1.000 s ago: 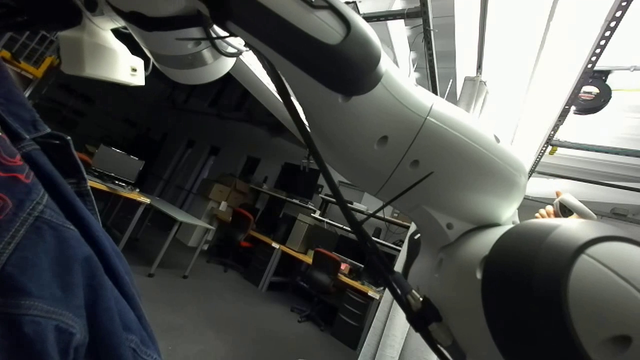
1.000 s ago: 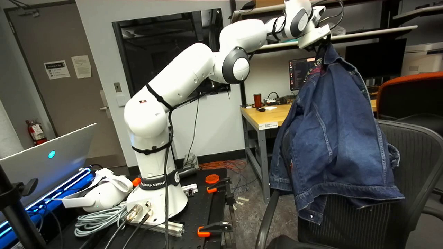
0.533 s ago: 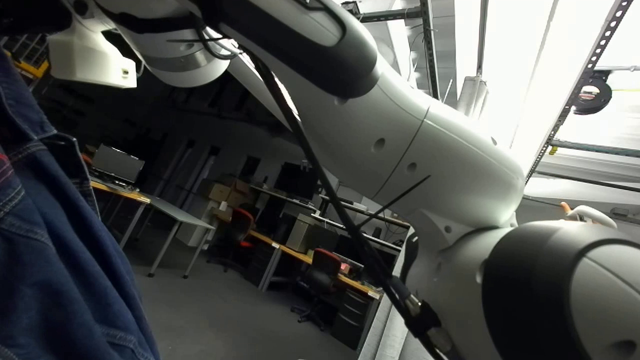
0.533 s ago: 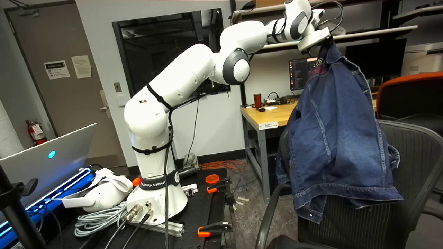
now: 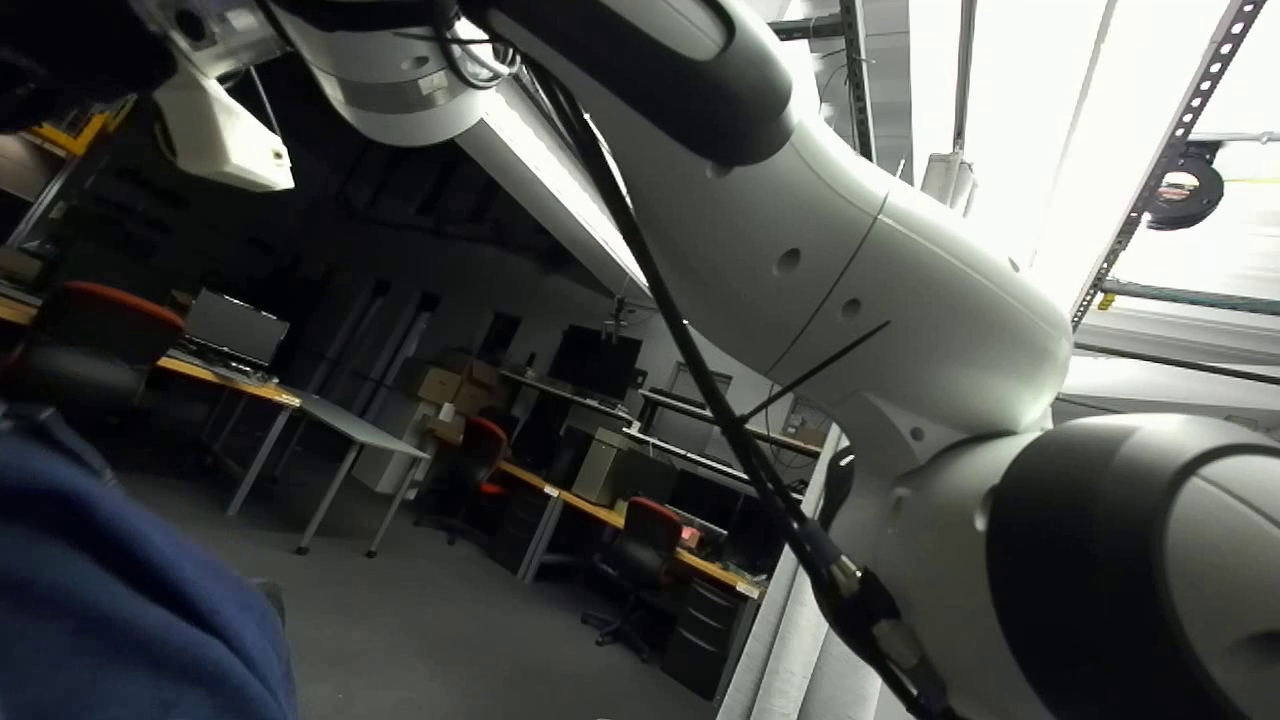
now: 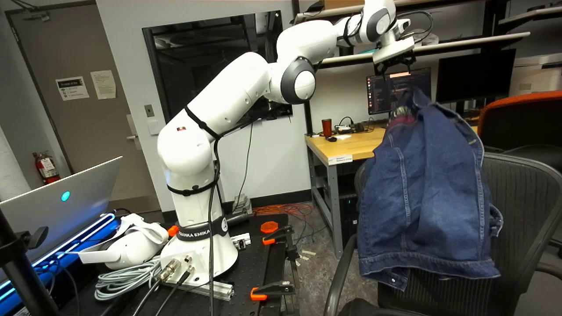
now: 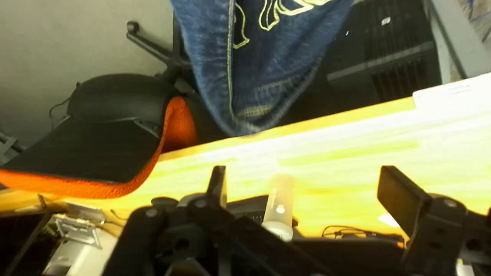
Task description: Hang the denim jacket over the back of the chair
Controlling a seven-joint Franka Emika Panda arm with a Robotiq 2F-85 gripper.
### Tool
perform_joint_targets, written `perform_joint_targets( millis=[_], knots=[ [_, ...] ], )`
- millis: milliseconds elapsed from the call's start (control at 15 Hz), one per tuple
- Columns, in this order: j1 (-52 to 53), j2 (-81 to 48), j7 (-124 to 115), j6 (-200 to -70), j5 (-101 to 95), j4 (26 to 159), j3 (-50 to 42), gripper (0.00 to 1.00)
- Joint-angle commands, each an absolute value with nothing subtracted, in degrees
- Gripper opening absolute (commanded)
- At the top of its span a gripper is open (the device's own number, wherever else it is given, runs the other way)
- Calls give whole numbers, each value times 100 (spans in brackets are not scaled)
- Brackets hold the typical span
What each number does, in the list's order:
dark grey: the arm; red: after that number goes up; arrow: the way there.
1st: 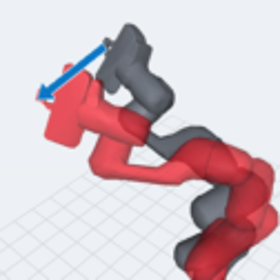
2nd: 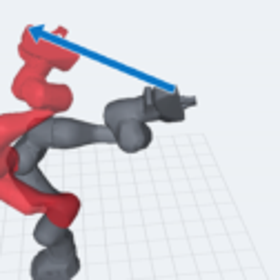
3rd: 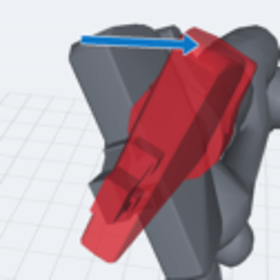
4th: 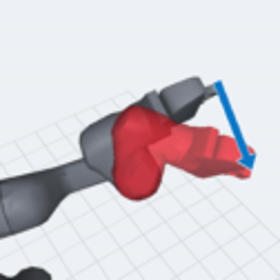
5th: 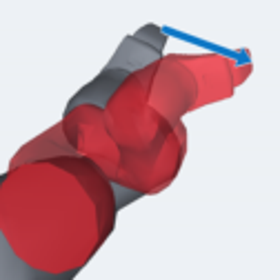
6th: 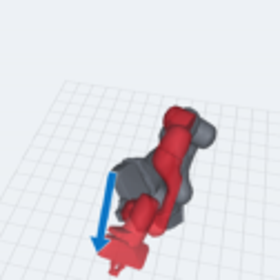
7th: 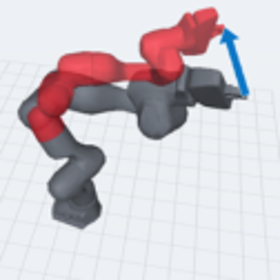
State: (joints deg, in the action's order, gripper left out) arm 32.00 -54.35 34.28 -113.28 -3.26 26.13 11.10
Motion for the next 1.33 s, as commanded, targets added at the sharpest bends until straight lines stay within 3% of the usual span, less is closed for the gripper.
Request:
perform_joint_targets(
  millis=[0,1267],
  knots=[
    [3099,-5126,3543,-10095,-370,2749,993,100],
    [2660,-4769,4260,-8966,-273,2647,987,100]
  ],
)
